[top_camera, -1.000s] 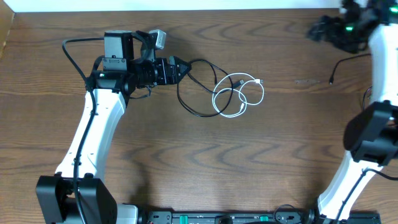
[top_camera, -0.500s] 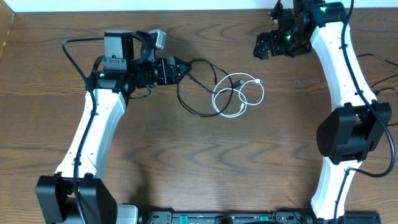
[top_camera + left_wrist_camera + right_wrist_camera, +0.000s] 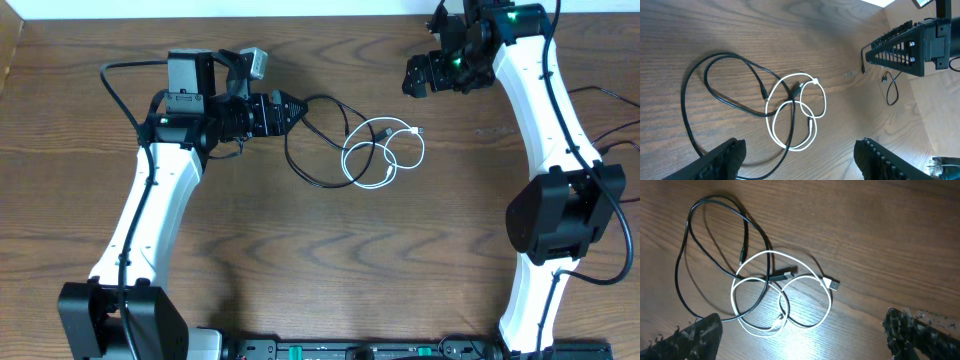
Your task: Untangle cables
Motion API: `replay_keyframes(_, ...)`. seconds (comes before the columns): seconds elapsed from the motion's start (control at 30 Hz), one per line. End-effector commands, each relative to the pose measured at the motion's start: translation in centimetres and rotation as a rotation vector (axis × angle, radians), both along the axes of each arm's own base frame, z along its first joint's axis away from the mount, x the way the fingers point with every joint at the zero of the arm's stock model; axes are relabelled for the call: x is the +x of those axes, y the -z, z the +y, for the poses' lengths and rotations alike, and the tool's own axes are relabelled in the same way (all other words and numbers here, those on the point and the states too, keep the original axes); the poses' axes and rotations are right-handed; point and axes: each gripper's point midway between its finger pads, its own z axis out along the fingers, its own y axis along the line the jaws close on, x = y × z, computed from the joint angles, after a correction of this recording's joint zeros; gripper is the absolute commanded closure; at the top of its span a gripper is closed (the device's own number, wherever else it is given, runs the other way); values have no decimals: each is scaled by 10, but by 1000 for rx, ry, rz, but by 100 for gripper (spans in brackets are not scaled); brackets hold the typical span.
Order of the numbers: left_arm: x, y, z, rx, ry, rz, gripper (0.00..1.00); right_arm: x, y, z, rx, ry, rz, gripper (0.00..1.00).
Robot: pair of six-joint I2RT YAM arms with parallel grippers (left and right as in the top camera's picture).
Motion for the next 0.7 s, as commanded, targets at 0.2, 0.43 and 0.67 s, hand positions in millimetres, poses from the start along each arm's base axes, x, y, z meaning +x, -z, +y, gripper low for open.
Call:
replay_keyframes(0.2,0,3,1,3,-2,10,25,-2,-22,0,0,-11,-52,1)
replay_keyframes(0.43,0,3,1,3,-2,9,26,-2,-22,0,0,-11,-52,1)
replay_keyframes(0.67,0,3,1,4,-2,12,25,-2,-22,0,0,-12,-52,1)
